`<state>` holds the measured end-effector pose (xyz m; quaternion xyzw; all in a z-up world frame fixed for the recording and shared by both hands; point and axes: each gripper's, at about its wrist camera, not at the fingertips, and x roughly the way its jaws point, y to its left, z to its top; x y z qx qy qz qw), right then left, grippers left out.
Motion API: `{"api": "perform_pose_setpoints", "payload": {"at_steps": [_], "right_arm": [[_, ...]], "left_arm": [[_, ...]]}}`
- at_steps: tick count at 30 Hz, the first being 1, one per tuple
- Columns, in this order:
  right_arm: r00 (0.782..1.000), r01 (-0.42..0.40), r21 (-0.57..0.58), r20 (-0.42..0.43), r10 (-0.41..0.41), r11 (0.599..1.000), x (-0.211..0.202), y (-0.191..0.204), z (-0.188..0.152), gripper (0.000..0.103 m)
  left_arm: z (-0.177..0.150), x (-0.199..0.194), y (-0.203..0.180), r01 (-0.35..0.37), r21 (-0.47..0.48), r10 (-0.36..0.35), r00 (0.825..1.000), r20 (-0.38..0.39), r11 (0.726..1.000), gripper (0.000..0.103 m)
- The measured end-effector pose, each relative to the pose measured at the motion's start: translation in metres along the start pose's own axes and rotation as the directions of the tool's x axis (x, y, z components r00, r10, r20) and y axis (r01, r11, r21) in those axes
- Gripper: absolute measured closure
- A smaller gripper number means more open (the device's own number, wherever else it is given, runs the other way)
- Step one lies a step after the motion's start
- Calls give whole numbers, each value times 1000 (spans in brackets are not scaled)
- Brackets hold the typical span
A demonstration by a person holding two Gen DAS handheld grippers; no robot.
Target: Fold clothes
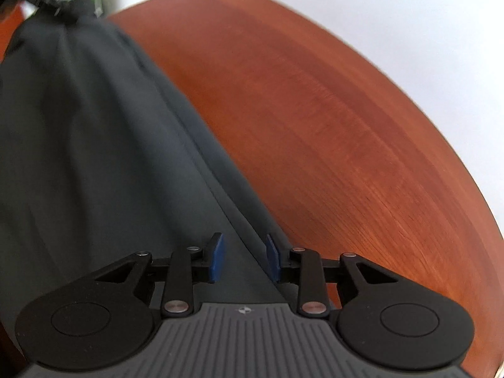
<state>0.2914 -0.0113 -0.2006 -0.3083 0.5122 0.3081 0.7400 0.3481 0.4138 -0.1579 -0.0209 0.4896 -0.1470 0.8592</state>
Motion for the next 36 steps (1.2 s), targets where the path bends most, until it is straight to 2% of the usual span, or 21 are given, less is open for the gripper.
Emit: {"api": "perform_pose_setpoints", "payload": {"at_steps": [5, 11, 13, 15, 16, 18, 22, 26, 28, 33, 34, 35, 36], "right_arm": [[998, -58, -85, -41, 54, 995, 19, -9, 3, 68], [995, -100, -96, -37, 97, 990, 33, -15, 15, 63], [991, -131, -80, -39, 128, 988, 34, -21, 15, 74], [987, -157, -60, -35, 155, 986, 34, -26, 13, 77], [988, -155, -54, -32, 153, 986, 34, -26, 13, 84], [989, -144, -44, -27, 143, 989, 33, -26, 12, 98], [994, -108, -29, 8, 108, 994, 21, -21, 9, 100], [996, -61, -2, 69, 61, 998, -3, -19, 6, 100], [996, -41, 8, 82, 40, 999, -9, -21, 6, 100], [999, 17, 48, 50, -19, 999, 12, -25, 13, 98], [999, 38, 45, 36, -40, 998, 18, -24, 16, 93], [998, 59, 42, 21, -60, 997, 25, -22, 19, 92], [997, 70, 43, 16, -71, 997, 25, -19, 21, 86]], "left_arm": [[-3, 0, -2, -9, 10, 9, 1000, 25, 1000, 83], [-4, 3, -5, -30, 36, 29, 999, 41, 999, 83], [-3, 2, -5, -33, 40, 32, 998, 46, 999, 83], [-4, 2, -5, -37, 46, 34, 998, 55, 998, 83], [-4, 1, -6, -41, 52, 38, 997, 62, 998, 83], [-6, -2, -7, -46, 61, 41, 996, 78, 997, 83], [-9, -10, -9, -43, 76, 33, 992, 125, 996, 83], [-11, -23, -7, -15, 65, 3, 982, 191, 998, 84], [-8, -27, -2, -36, 45, 25, 974, 225, 998, 84], [-2, -3, 15, -81, 3, 79, 981, 177, 997, 84], [0, 3, 15, -99, 9, 96, 982, 165, 995, 84], [1, 4, 15, -106, 12, 102, 981, 162, 994, 84], [2, 4, 13, -109, 14, 105, 981, 163, 994, 84]]}}
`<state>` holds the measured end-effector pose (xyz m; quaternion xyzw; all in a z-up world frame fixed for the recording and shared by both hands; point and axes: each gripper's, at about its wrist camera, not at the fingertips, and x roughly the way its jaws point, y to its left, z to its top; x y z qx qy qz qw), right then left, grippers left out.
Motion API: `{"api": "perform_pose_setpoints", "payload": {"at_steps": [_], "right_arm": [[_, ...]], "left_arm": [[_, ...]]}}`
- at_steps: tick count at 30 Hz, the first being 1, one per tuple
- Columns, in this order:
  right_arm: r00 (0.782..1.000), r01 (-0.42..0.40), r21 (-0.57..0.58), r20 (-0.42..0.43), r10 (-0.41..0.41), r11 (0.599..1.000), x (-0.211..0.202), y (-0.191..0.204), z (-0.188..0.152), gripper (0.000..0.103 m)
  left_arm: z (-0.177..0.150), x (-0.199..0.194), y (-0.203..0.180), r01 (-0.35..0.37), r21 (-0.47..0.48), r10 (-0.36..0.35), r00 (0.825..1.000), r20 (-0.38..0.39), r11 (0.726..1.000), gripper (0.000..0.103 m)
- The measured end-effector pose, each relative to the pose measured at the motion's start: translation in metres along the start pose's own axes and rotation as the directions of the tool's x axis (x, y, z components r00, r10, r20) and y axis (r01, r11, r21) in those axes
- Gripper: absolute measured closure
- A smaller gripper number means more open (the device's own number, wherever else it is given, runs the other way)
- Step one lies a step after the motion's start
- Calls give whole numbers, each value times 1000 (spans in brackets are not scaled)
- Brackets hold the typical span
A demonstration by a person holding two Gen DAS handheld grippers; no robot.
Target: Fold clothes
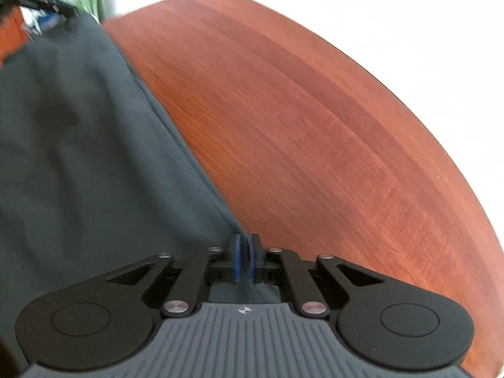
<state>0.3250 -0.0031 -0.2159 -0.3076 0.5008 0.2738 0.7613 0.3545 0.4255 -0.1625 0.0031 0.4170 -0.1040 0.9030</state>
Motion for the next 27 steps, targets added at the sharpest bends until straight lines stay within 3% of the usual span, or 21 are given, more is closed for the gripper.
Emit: {"api": "perform_pose_setpoints", "payload": {"at_steps": [4, 8, 11, 17, 23, 27], "right_arm": [[997, 48, 29, 54, -49, 998, -9, 4, 7, 56], [995, 6, 75, 97, -13, 997, -25, 11, 7, 56], [992, -43, 75, 119, 34, 996, -32, 22, 5, 55], [982, -121, 51, 150, 112, 991, -44, 55, 1, 46], [977, -166, 26, 143, 161, 986, -67, 81, -6, 42], [976, -182, 22, 124, 178, 983, -69, 94, -9, 42]], "left_arm": [[5, -16, -7, 16, 22, -17, 1000, 23, 1000, 83], [5, -34, -20, 57, 86, -58, 998, 12, 995, 73], [0, -41, -33, 132, 150, -128, 991, -37, 980, 72], [-23, -37, -60, 293, 267, -242, 948, -208, 918, 72], [-45, -13, -62, 289, 314, -197, 935, -295, 904, 72], [-53, 12, -51, 288, 299, -184, 925, -331, 910, 72]]}}
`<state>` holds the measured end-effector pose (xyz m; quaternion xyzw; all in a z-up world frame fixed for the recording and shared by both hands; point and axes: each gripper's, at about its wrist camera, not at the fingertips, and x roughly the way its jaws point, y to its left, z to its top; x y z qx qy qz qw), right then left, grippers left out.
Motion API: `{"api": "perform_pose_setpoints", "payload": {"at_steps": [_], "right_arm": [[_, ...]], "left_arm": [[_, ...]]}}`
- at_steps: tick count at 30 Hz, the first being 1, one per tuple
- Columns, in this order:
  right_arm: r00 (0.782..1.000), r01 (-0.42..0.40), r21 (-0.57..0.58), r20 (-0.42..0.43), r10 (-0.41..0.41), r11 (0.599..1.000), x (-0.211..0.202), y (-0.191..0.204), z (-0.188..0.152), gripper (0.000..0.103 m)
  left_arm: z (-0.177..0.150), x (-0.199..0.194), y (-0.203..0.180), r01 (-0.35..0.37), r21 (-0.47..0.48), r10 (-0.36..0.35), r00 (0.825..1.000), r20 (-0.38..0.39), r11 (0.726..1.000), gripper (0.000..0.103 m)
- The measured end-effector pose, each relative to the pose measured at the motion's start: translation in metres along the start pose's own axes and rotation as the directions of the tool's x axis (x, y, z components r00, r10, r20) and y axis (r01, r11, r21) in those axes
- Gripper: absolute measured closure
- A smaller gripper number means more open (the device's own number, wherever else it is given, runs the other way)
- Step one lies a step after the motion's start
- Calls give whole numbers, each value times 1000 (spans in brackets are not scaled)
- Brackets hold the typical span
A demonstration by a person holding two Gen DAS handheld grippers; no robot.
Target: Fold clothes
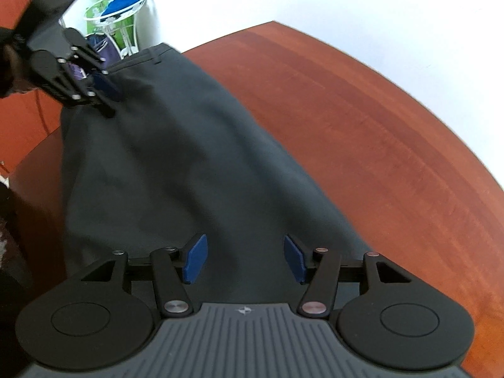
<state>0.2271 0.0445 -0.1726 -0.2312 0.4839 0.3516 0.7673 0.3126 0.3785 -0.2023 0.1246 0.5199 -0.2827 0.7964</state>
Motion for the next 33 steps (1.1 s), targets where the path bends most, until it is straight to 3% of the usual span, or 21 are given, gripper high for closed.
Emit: {"api": "perform_pose_setpoints", "payload": {"at_steps": [5, 8, 13, 20, 26, 33], "right_arm": [[1000, -10, -22, -8, 10, 1000, -10, 17, -4, 42], [1000, -19, -24, 8, 19, 1000, -15, 26, -3, 40], [999, -46, -44, 25, 47, 998, -18, 41, 0, 39], [996, -88, -85, 21, 91, 992, -11, 65, 9, 38], [991, -130, -130, 10, 132, 983, 13, 89, 29, 38], [992, -120, -189, -65, 109, 975, 55, 123, 42, 38]], "left_arm": [[4, -13, 9, 40, -43, -38, 999, 37, 998, 72], [6, -31, 10, 73, -50, -69, 995, 68, 996, 62], [-12, -50, -8, 114, -3, -113, 992, 62, 994, 62], [-32, -35, -14, 81, -15, -81, 997, 11, 997, 62], [-38, -26, 3, 50, -46, -50, 999, 1, 998, 61], [-40, -21, 1, 33, -30, -33, 999, 0, 999, 55]]}}
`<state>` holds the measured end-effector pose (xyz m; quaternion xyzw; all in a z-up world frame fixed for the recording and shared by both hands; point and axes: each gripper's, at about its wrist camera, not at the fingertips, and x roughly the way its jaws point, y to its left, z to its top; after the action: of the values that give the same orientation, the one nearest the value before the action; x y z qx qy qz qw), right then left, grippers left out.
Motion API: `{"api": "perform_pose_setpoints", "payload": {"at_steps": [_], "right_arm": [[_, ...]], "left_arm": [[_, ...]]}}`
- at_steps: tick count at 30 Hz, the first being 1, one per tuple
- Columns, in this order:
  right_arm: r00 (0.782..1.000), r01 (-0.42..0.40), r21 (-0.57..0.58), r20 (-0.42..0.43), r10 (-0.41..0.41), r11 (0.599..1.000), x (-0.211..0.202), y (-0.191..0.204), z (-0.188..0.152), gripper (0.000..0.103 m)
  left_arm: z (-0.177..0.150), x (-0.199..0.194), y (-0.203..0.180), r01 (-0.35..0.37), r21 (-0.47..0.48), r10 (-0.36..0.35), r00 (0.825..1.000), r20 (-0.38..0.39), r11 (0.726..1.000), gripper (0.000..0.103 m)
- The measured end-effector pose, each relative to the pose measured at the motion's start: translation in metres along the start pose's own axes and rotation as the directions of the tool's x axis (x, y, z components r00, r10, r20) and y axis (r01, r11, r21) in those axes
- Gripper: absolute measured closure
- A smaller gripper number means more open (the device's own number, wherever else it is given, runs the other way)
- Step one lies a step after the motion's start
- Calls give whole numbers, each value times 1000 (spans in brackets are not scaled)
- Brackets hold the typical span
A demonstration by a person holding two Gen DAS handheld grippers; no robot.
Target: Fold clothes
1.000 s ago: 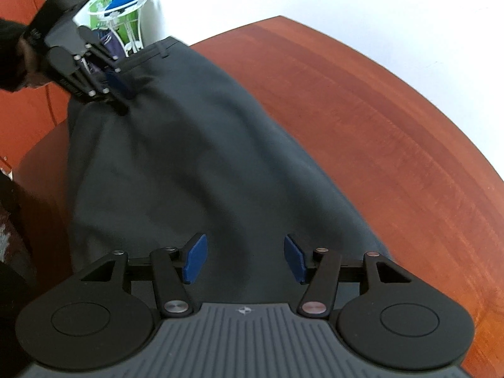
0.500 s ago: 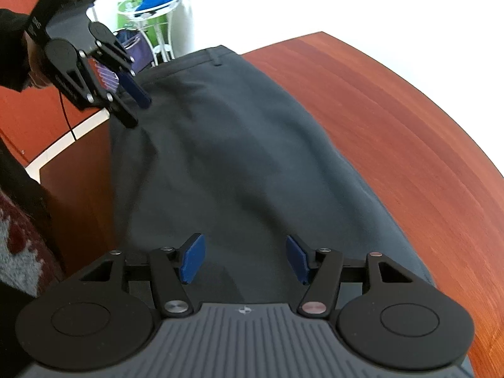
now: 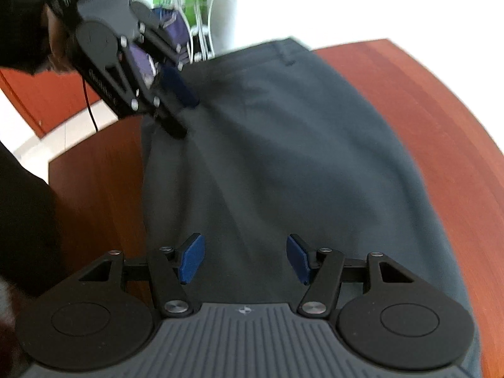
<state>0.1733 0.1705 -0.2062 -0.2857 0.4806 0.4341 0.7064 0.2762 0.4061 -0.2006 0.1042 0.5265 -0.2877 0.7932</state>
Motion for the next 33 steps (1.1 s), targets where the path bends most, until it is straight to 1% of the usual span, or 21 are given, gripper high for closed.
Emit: {"api": "perform_pose_setpoints", "payload": {"at_steps": [3, 6, 10, 14, 16, 18, 21, 23, 25, 27, 29, 30, 33], "right_arm": [[1000, 4, 22, -14, -4, 1000, 3, 1, -6, 38], [1000, -5, 80, -20, 7, 997, -7, -9, -21, 38], [998, 34, 137, -51, -27, 990, -25, -22, -55, 38], [994, 89, 243, -80, -72, 966, -52, -40, -97, 38], [988, 134, 297, -109, -106, 946, -67, -50, -118, 38], [977, 195, 329, -148, -154, 924, -81, -57, -138, 38], [972, 227, 388, -152, -181, 893, -100, -62, -159, 38], [974, 225, 451, -124, -189, 863, -117, -64, -171, 38], [981, 194, 502, -79, -179, 843, -131, -60, -179, 38], [985, 168, 525, -50, -167, 834, -138, -54, -184, 38], [990, 128, 536, -15, -142, 834, -143, -42, -186, 38], [992, 105, 537, 3, -126, 837, -144, -34, -186, 38], [995, 57, 538, 36, -90, 841, -140, -22, -185, 38]], "left_arm": [[0, 1, 3, 4, -16, -4, 1000, -2, 1000, 54], [1, 1, 5, 0, -21, 0, 1000, -5, 1000, 52], [2, 1, 6, -11, -16, 11, 1000, -7, 1000, 51], [3, 2, 6, -17, -14, 17, 1000, -7, 1000, 50], [3, 2, 5, -23, -10, 23, 1000, -7, 1000, 49], [3, 2, 5, -28, -6, 28, 1000, -6, 1000, 49], [4, 0, 3, -42, -6, 42, 999, 1, 999, 49], [4, -5, -2, -58, 6, 58, 998, 16, 998, 49], [4, -10, -7, -52, 12, 51, 998, 27, 999, 49], [4, -16, -14, -40, 21, 39, 998, 42, 999, 49], [5, -22, -26, -18, 45, 16, 999, 50, 999, 49], [5, -26, -39, 5, 72, -9, 998, 58, 997, 49], [5, -32, -60, 50, 112, -58, 996, 68, 992, 49]]}}
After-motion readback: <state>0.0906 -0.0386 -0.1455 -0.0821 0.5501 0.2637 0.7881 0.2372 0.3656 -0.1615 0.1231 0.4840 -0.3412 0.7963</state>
